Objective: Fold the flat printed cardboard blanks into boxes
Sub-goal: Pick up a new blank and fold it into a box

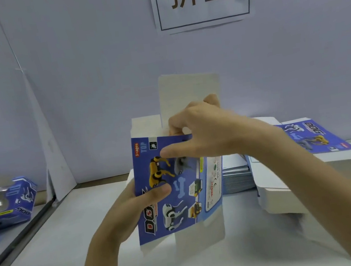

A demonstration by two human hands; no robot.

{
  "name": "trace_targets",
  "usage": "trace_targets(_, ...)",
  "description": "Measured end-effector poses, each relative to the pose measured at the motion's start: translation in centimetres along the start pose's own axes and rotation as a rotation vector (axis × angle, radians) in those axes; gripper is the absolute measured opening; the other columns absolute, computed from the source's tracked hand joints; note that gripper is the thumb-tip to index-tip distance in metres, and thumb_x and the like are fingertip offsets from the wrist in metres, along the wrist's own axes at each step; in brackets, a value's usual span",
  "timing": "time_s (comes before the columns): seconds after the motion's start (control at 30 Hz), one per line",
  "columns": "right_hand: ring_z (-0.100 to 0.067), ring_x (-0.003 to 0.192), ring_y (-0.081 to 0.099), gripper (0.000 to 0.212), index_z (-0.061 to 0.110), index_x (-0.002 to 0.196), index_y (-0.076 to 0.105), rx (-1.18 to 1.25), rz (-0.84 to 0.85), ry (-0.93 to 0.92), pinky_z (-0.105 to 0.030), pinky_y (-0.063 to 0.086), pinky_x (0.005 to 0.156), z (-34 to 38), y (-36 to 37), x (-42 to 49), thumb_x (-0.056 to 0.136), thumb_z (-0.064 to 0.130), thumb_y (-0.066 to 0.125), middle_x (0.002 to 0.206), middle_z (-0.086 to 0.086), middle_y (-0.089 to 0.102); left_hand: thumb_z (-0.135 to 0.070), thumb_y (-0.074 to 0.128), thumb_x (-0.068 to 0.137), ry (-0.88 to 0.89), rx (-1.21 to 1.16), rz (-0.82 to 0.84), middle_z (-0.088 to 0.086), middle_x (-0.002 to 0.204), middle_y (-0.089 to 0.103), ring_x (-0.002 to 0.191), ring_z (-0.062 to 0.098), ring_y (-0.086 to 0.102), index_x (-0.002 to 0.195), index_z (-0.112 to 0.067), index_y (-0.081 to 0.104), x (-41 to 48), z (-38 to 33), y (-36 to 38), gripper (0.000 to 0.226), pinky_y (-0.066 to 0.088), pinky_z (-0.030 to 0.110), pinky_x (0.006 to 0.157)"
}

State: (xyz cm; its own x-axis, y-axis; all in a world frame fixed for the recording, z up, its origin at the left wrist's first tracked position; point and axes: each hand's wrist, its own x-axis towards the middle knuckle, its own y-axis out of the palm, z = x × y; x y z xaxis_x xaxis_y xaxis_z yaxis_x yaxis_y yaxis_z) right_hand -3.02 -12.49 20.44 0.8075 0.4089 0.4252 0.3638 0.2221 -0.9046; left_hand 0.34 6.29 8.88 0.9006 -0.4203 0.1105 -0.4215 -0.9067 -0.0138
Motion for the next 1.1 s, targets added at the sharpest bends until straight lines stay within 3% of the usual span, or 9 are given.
trace_targets(0.1, -0.021, 0.090, 0.057, 0.041, 0.025, 0.068, 0.042, 0.036, 0.009, -0.055, -0.026, 0.016, 0.096, -0.1, -0.8, -0.5, 0.087, 0.058, 0.054, 0.091, 0.000, 0.070, -0.041, 0.089, 0.019, -0.004, 0.040, 0.044, -0.001, 0.086, 0.076, 0.077, 0.023, 0.074, 0.104, -0.023, 0.057, -0.1, 0.2, 0.1, 0.093, 0.058, 0.027, 0.055)
trace_targets(0.23, -0.024, 0.117, 0.056, 0.036, 0.023, 0.070, 0.041, 0.111, 0.090, -0.115, -0.028, -0.001, 0.111, 0.2, -0.9, -1.6, 0.092, 0.048, 0.055, 0.123, -0.002, 0.067, -0.044, 0.091, 0.013, 0.058, 0.056, 0.080, -0.001, 0.082, 0.076, 0.072, 0.022, 0.074, 0.101, -0.019, 0.059, -0.2, 0.2, -0.2, 0.097, 0.056, 0.024, 0.054)
trace_targets(0.37, -0.004, 0.134, 0.042, 0.031, 0.024, 0.068, 0.046, 0.195, 0.160, -0.147, -0.038, -0.006, 0.118, 0.2, -1.3, -2.1, 0.092, 0.039, 0.060, 0.144, 0.016, 0.048, -0.060, 0.089, 0.010, 0.075, 0.118, 0.126, -0.002, 0.083, 0.076, 0.075, 0.021, 0.074, 0.102, -0.016, 0.058, -0.3, 0.1, 0.0, 0.106, 0.056, 0.024, 0.058)
trace_targets(0.5, 0.004, 0.139, 0.029, 0.028, 0.010, 0.074, 0.055, 0.234, 0.212, -0.118, -0.039, -0.006, 0.119, -0.3, -1.4, -2.2, 0.091, 0.031, 0.062, 0.145, 0.021, 0.045, -0.038, 0.082, 0.032, 0.120, 0.197, 0.121, -0.013, 0.083, 0.075, 0.078, 0.012, 0.073, 0.105, -0.020, 0.055, -0.1, 0.0, 0.5, 0.079, 0.056, 0.021, 0.058)
trace_targets(0.67, 0.009, 0.140, 0.022, 0.031, 0.016, 0.065, 0.050, 0.100, 0.199, -0.113, -0.041, 0.000, 0.119, -0.2, -2.0, -2.3, 0.086, 0.034, 0.062, 0.148, 0.020, 0.041, -0.031, 0.079, 0.051, 0.236, 0.213, 0.072, -0.019, 0.090, 0.074, 0.085, 0.007, 0.072, 0.109, -0.025, 0.054, 0.0, 0.0, 1.0, 0.064, 0.053, 0.015, 0.059)
trace_targets(0.8, 0.002, 0.136, 0.036, 0.014, 0.028, 0.085, 0.057, 0.108, -0.125, -0.131, -0.030, 0.019, 0.116, -0.9, -1.7, -3.2, 0.084, 0.039, 0.066, 0.146, 0.013, 0.046, -0.039, 0.072, 0.057, 0.366, 0.149, -0.033, -0.015, 0.091, 0.074, 0.085, 0.008, 0.071, 0.108, -0.022, 0.058, -0.1, 0.1, 0.7, 0.055, 0.053, 0.015, 0.062)
trace_targets(0.9, -0.002, 0.130, 0.045, 0.040, 0.033, 0.118, 0.050, 0.415, -0.582, -0.011, -0.024, 0.034, 0.109, -2.2, 0.2, -4.4, 0.081, 0.030, 0.066, 0.142, 0.011, 0.049, -0.039, 0.076, 0.048, 0.360, 0.018, -0.095, -0.010, 0.084, 0.075, 0.079, 0.012, 0.073, 0.098, -0.024, 0.062, 0.0, 0.5, 0.0, 0.054, 0.055, 0.018, 0.058)
trace_targets(0.97, -0.004, 0.131, 0.043, 0.065, 0.028, 0.136, 0.040, 0.589, -0.680, 0.183, -0.031, 0.038, 0.110, -2.8, 2.0, -5.0, 0.078, 0.036, 0.068, 0.141, 0.016, 0.044, -0.038, 0.083, 0.040, 0.336, -0.086, -0.104, -0.005, 0.083, 0.076, 0.076, 0.018, 0.074, 0.099, -0.023, 0.061, 0.0, 0.6, -0.1, 0.064, 0.057, 0.024, 0.056)
trace_targets(1.1, 0.027, 0.100, 0.049, 0.104, 0.036, 0.149, 0.020, 0.922, -0.183, 0.450, -0.003, 0.048, 0.069, -1.9, 5.8, -5.6, 0.066, 0.065, 0.075, 0.131, 0.036, 0.040, -0.025, 0.072, 0.051, 0.370, -0.289, -0.091, 0.000, 0.084, 0.076, 0.074, 0.024, 0.074, 0.096, -0.024, 0.066, 0.1, 0.9, 0.4, 0.045, 0.059, 0.035, 0.056)
